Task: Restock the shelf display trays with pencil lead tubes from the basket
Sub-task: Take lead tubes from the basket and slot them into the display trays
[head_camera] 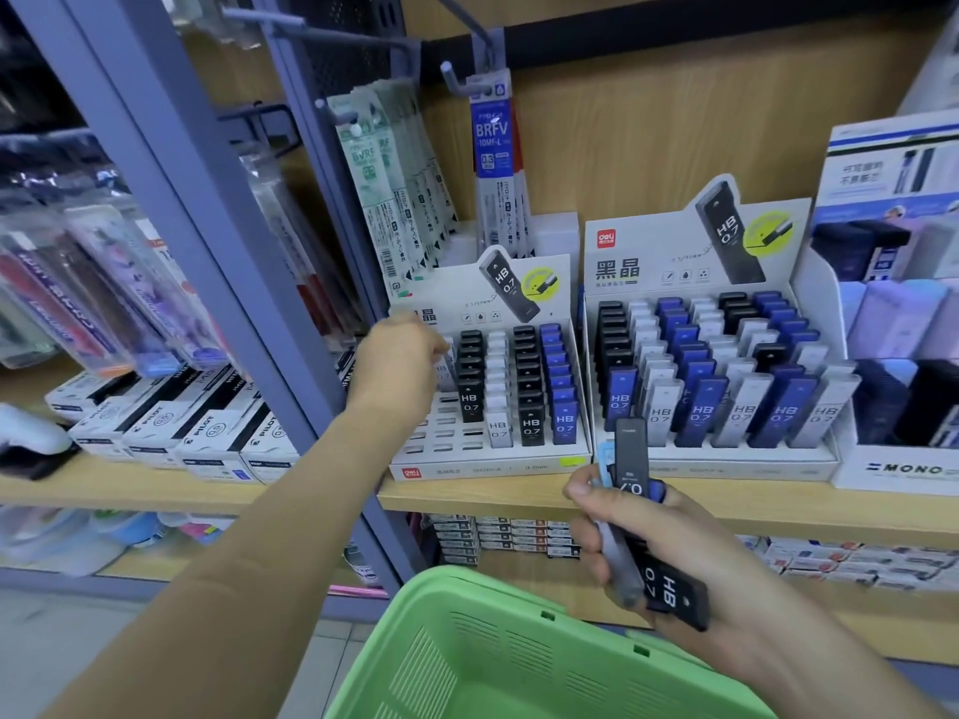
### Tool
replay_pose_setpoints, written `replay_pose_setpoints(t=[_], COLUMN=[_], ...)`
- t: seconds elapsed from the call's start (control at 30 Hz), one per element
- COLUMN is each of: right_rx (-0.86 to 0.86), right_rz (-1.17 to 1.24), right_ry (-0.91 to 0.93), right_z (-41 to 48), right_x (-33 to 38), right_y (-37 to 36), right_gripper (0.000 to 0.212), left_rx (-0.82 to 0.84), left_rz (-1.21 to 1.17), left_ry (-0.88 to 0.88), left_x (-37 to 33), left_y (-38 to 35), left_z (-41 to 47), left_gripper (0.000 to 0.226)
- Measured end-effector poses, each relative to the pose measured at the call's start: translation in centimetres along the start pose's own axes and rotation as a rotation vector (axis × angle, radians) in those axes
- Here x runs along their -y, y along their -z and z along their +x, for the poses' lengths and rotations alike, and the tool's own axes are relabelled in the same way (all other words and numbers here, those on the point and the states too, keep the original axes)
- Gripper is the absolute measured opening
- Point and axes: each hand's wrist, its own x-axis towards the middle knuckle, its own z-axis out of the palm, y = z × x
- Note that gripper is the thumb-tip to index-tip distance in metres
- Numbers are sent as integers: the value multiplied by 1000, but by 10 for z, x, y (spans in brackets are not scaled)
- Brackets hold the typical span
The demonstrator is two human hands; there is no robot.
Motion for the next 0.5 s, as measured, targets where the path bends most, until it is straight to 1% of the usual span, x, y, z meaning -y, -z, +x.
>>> replay_pose_setpoints(t=[0.1,0.17,0.23,0.3,0.33,0.37,0.4,0.43,0.5], right_rx=[19,26,45,65,70,72,71,65,50], right_rz=[8,17,12,-19,-43,-70,-96,-116,-149], right_ry=[-2,-3,15,35,42,49,55,65,83], right_z=[-1,-2,-3,-3,-3,-3,-2,-1,-1], right_x=[2,4,5,7,7,7,8,7,7], right_y=[-1,-2,-1,-2,-2,-3,-3,-4,-5], right_gripper=[16,21,15,7,6,7,9,12,14], left_rx=[-18,-47,-84,-104,-56,47,168,280,421], left_rz=[-17,-40,-54,-180,-310,-463,-597,-666,-706], left_ry=[49,77,57,24,22,31,30,4,-62], left_x=[-4,-8,-17,-34,-47,-61,-74,-85,-100], left_y=[-1,2,12,27,37,45,51,54,54], left_z=[-2,-5,-13,-26,-34,-42,-49,-54,-62], left_gripper=[26,29,32,21,13,13,18,22,26])
